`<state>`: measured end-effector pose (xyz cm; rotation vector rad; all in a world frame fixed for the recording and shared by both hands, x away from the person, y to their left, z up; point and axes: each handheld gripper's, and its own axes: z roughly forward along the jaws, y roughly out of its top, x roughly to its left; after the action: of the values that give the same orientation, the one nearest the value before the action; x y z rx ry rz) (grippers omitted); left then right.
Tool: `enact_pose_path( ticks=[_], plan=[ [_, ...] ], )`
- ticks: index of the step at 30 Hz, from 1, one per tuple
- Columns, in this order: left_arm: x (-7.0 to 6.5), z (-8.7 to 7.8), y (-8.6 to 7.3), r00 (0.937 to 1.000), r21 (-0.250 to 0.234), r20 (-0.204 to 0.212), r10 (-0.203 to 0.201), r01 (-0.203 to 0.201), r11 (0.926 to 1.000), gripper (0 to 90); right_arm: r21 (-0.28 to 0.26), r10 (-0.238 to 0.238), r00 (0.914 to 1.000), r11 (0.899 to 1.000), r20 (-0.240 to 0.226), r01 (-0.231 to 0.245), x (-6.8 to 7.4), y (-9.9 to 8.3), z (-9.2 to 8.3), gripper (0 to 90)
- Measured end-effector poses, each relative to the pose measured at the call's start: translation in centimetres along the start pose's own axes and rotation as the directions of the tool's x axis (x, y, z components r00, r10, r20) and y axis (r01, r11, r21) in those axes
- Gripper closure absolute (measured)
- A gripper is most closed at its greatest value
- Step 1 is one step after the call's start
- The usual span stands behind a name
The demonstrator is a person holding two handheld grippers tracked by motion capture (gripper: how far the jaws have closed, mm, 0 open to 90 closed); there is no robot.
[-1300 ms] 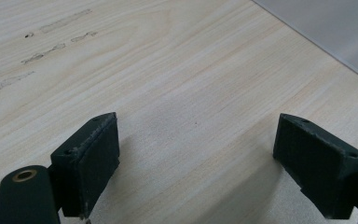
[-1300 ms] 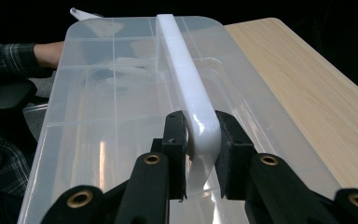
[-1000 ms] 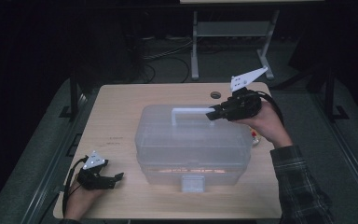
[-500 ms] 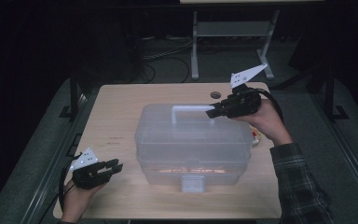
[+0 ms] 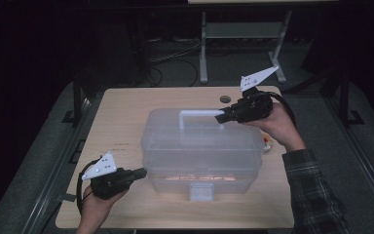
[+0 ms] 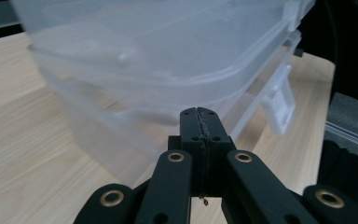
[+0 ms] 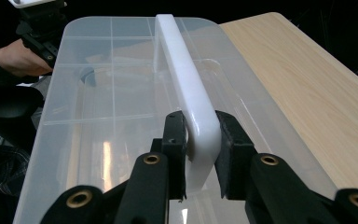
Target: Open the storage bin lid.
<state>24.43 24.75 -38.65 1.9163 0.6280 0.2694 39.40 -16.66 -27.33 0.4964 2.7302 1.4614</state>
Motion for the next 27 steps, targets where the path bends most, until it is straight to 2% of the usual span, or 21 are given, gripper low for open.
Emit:
enact_pose_path(
  ticks=[17, 19, 21, 27],
  plan=[
    [-0.19, 0.03, 0.44, 0.9997, -0.033, -0.022, 0.014, -0.015, 0.9993, 89.9, -0.012, 0.0, 0.9998, 1.0, 0.018, 0.001, 0.05, 0.1, -0.08, 74.0],
    [-0.16, -0.02, 0.56, 0.9995, -0.038, -0.026, 0.017, -0.018, 0.9991, 89.9, -0.02, -0.007, 0.9996, 1.0, 0.029, 0.007, -0.04, 0.16, -0.05, 71.5],
    [-0.07, -0.03, 0.63, 0.9994, -0.034, -0.027, 0.02, -0.021, 0.9992, 89.9, -0.054, -0.001, 0.9997, 0.999, 0.023, 0.003, 0.02, 0.27, -0.24, 69.2],
    [0.05, -0.03, 0.71, 0.9992, -0.039, -0.032, 0.024, -0.025, 0.9989, 89.9, -0.05, -0.008, 0.9986, 0.999, 0.052, 0.011, 0.1, 0.46, -0.42, 64.4]
  ],
)
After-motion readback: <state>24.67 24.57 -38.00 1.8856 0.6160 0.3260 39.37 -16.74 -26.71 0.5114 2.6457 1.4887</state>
